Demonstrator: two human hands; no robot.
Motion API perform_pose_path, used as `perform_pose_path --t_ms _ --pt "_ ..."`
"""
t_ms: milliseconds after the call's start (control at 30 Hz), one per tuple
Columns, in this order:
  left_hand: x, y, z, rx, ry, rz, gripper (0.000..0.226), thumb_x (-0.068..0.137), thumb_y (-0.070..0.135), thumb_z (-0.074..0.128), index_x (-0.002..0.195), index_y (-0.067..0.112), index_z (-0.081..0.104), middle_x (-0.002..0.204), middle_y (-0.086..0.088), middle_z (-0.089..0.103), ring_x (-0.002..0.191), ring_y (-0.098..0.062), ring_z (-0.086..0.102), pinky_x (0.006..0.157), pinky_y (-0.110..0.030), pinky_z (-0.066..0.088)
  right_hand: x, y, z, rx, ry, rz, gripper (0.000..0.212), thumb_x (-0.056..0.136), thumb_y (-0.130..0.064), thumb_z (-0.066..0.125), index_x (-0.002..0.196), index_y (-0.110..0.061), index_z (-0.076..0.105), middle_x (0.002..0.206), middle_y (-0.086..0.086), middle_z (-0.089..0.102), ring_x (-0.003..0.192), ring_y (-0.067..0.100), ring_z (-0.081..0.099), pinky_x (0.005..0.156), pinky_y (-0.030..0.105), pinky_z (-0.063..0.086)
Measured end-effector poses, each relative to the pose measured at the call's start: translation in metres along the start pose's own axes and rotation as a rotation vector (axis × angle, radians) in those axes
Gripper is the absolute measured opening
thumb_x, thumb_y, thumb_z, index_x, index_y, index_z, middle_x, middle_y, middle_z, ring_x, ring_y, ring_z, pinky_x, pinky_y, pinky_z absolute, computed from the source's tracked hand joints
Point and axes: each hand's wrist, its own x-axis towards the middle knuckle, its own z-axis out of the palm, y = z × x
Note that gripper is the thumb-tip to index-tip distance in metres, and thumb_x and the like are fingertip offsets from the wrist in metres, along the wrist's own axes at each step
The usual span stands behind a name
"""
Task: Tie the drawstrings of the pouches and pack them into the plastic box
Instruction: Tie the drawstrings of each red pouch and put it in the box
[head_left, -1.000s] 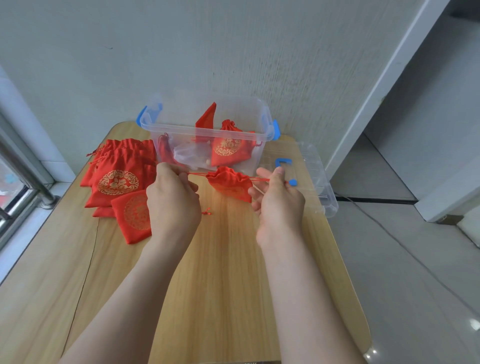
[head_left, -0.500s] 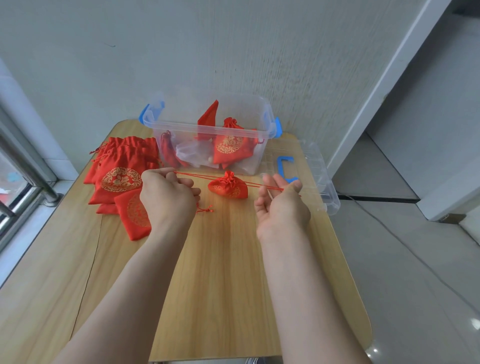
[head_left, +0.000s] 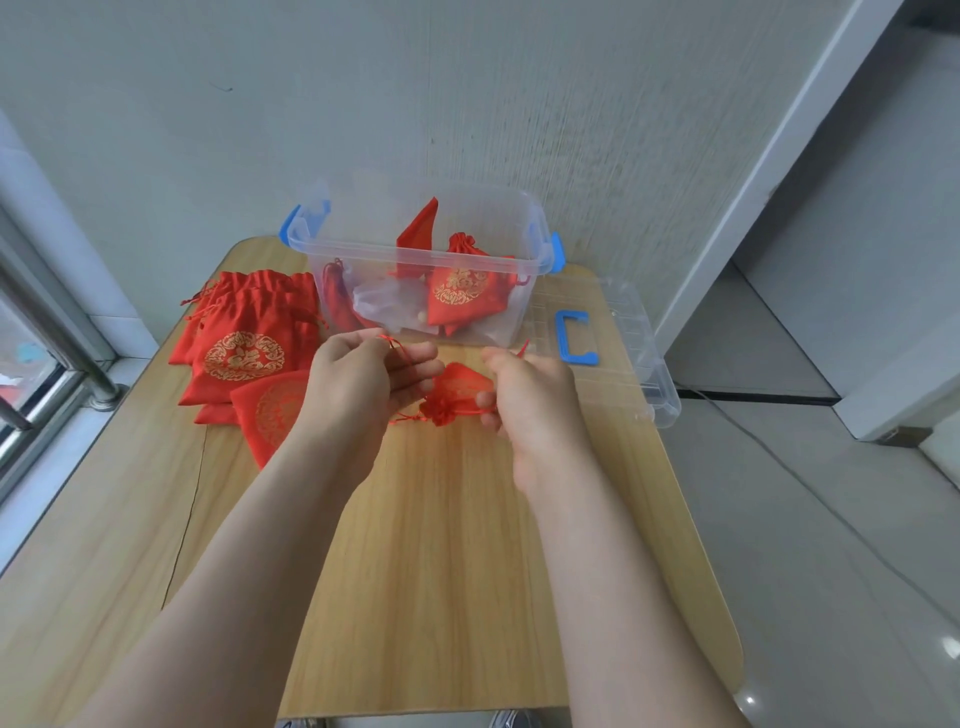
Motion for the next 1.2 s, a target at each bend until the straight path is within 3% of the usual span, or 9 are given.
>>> perform_pose_path --t_ms 133,300,433,567,667,800,933,1067,1200 --pt "0.001 -0.002 -0.002 0.103 -0.044 0.007 0.018 0.108 0.002 0.034 0.113 0.011 0.050 0.094 -0.018 0.076 0.080 -0.031 0.079 0.073 -0.040 0.065 -0.006 0.003 -0.002 -0.189 -0.123 -0.001 0.024 0.092 -0.001 0.062 0.077 -0.017 0.073 0.049 -0.013 0.063 0.045 -0.002 0.060 0.045 0.012 0.043" --pt "0.001 -0.009 -0.007 0.293 -0.162 -0.029 0.010 0.112 0.009 0.044 0.114 0.010 0.054 0.093 -0.015 0.075 0.069 -0.023 0.074 0.072 -0.040 0.060 -0.003 0.009 0.002 -0.288 -0.126 0.014 0.025 0.099 -0.013 0.058 0.079 -0.016 0.073 0.063 -0.005 0.067 0.063 0.013 0.065 0.055 0.022 0.047" --pt "0.001 -0.012 -0.011 0.420 -0.234 0.019 0.009 0.109 0.010 0.055 0.109 0.009 0.064 0.089 -0.012 0.069 0.068 -0.021 0.064 0.069 -0.039 0.054 0.000 0.007 0.001 -0.223 -0.085 -0.073 0.027 0.104 -0.017 0.053 0.099 -0.020 0.079 0.076 -0.003 0.066 0.075 0.014 0.063 0.065 0.026 0.046" --pt "-0.001 -0.012 -0.012 0.457 -0.294 0.046 0.009 0.108 0.009 0.057 0.109 0.007 0.066 0.080 -0.009 0.065 0.071 -0.022 0.064 0.069 -0.038 0.055 -0.003 0.008 -0.001 -0.331 -0.183 -0.141 0.034 0.107 -0.022 0.054 0.081 -0.009 0.072 0.066 0.001 0.060 0.066 0.019 0.058 0.064 0.032 0.045" --pt "-0.003 -0.013 -0.011 0.472 -0.354 0.055 0.011 0.108 0.008 0.057 0.113 0.007 0.066 0.073 -0.008 0.069 0.066 -0.017 0.064 0.066 -0.034 0.053 -0.004 0.011 0.002 -0.309 -0.248 -0.155 0.041 0.108 -0.022 0.056 0.068 -0.013 0.062 0.069 0.010 0.070 0.078 0.036 0.074 0.070 0.036 0.057" --pt "-0.003 -0.012 -0.011 0.482 -0.366 0.064 0.017 0.108 0.006 0.056 0.120 0.009 0.066 0.074 -0.008 0.069 0.063 -0.014 0.062 0.065 -0.032 0.052 -0.002 0.011 0.000 -0.317 -0.201 -0.158 0.032 0.104 -0.026 0.065 0.080 -0.008 0.077 0.071 0.002 0.076 0.074 0.021 0.076 0.069 0.025 0.057" --pt "0.001 -0.016 -0.011 0.435 -0.361 -0.021 0.024 0.108 0.011 0.058 0.131 0.007 0.061 0.092 -0.014 0.069 0.074 -0.018 0.065 0.070 -0.031 0.054 0.000 0.010 -0.003 -0.290 -0.118 -0.126 0.033 0.103 -0.026 0.066 0.075 -0.012 0.076 0.070 0.000 0.076 0.064 0.008 0.064 0.061 0.021 0.047" --pt "0.003 -0.016 -0.014 0.471 -0.485 -0.030 0.023 0.105 0.018 0.066 0.118 0.001 0.072 0.094 -0.011 0.075 0.081 -0.018 0.065 0.077 -0.031 0.054 0.000 0.011 -0.004 -0.251 -0.122 -0.102 0.025 0.107 -0.023 0.061 0.089 -0.019 0.079 0.070 -0.010 0.068 0.068 0.005 0.063 0.061 0.017 0.045" --pt "0.004 -0.017 -0.016 0.456 -0.453 -0.024 0.017 0.099 0.012 0.073 0.106 -0.003 0.076 0.093 -0.016 0.078 0.081 -0.019 0.068 0.075 -0.026 0.058 0.002 0.014 -0.006 -0.262 -0.120 -0.101 0.025 0.108 -0.022 0.059 0.092 -0.019 0.078 0.071 -0.009 0.068 0.072 0.006 0.065 0.064 0.017 0.046"
